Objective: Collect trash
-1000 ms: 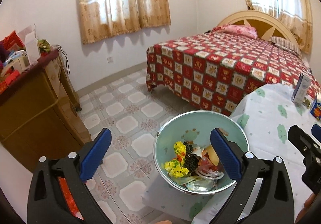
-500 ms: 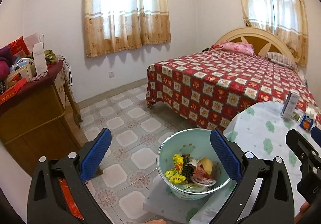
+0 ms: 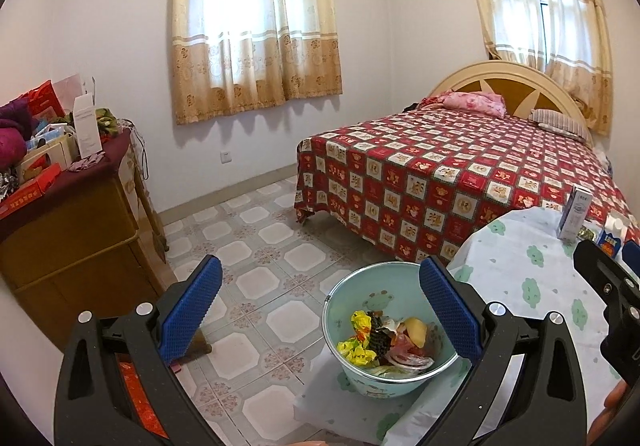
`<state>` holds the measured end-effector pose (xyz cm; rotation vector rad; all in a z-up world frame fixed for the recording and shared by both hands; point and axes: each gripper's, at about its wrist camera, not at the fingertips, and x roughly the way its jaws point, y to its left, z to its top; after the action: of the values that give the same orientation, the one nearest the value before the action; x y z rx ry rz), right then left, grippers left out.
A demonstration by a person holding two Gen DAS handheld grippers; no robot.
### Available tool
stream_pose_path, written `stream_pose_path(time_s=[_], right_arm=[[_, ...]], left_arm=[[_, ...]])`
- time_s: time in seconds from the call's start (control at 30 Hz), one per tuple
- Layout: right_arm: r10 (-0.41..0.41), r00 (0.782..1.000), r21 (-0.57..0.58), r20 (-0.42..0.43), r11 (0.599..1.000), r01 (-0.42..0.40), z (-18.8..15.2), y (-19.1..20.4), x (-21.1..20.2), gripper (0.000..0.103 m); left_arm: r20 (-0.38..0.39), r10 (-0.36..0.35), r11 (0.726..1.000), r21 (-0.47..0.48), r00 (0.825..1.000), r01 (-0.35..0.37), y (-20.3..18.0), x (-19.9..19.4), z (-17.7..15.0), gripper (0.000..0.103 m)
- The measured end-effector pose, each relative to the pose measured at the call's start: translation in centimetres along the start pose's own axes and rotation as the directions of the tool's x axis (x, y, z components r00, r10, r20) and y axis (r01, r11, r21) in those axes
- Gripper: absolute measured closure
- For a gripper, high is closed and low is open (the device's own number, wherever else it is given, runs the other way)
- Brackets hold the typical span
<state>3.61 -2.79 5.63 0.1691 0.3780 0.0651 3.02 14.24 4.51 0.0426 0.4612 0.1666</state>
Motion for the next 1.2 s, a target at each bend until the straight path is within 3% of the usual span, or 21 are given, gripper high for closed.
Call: stream_pose_path(time_s=[1.2], right_arm=[[-0.001,1.000,0.017,-0.017,1.000,0.001,-0.28,-0.45,0.30,0.010]], left_arm=[[-0.009,0.000,1.000,0.008,1.000,0.001,-0.16,0.08,0.17,0.006]])
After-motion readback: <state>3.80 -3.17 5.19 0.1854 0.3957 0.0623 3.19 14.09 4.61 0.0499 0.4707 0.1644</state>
